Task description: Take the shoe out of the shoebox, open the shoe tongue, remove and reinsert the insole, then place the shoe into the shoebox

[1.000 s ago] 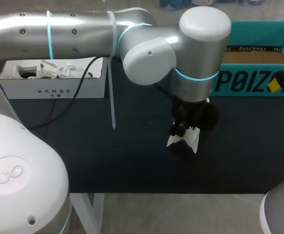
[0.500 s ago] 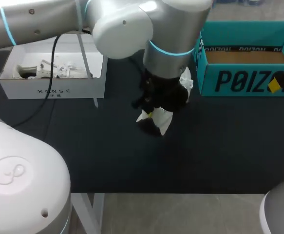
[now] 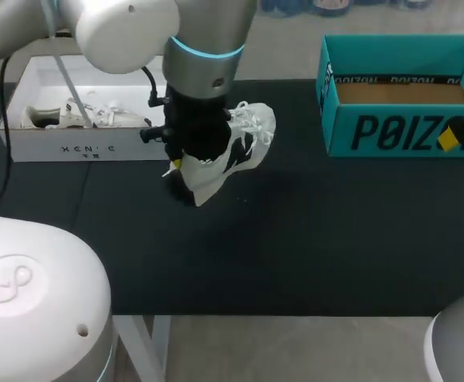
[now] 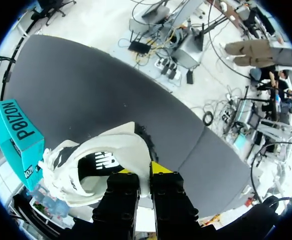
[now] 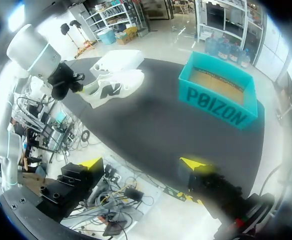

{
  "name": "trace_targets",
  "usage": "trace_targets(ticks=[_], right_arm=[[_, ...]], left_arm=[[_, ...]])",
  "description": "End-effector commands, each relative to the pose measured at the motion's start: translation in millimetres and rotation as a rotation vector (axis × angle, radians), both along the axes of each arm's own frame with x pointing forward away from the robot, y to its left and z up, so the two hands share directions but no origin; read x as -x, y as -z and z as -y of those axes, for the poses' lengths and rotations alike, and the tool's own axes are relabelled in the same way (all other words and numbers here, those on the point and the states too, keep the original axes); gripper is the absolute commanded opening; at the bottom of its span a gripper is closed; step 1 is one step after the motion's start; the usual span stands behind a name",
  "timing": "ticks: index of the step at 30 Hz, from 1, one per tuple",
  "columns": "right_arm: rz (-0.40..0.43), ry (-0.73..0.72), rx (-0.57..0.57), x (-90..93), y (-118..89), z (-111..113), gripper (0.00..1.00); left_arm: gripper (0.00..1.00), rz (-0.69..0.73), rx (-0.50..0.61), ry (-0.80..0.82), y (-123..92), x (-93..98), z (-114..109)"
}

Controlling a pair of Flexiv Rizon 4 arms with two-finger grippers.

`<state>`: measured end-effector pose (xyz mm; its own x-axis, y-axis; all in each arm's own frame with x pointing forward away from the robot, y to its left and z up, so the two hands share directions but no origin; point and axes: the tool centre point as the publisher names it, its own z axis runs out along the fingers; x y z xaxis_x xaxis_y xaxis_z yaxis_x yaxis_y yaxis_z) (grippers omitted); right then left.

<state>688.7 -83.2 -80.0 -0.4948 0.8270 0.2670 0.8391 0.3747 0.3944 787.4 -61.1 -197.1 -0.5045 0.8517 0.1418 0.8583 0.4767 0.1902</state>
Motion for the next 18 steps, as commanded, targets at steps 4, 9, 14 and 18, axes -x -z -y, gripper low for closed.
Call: trace_targets(ticks=[4,9,14,18], right_arm=[[-0.006,-0.001,0.002,-2.8,-0.8,-0.8,1.0],[-0.006,-0.001,0.002,-2.8,-0.8,-0.8,1.0],[-0.006,-0.001,0.002,-2.8,-0.8,-0.8,1.0],[-0.006,-0.001,0.002,-2.8,-0.8,-0.8,1.0]], left_arm=[[0.0,0.036,0.102,0.046,-11.1,3.3,-42.6],[0.0,0.044,0.079,0.046,-13.1,2.3,-48.3],[0.0,0.044,0.079,0.046,-13.1,2.3,-48.3],[0.0,0.044,0.079,0.046,-13.1,2.3,-48.3]])
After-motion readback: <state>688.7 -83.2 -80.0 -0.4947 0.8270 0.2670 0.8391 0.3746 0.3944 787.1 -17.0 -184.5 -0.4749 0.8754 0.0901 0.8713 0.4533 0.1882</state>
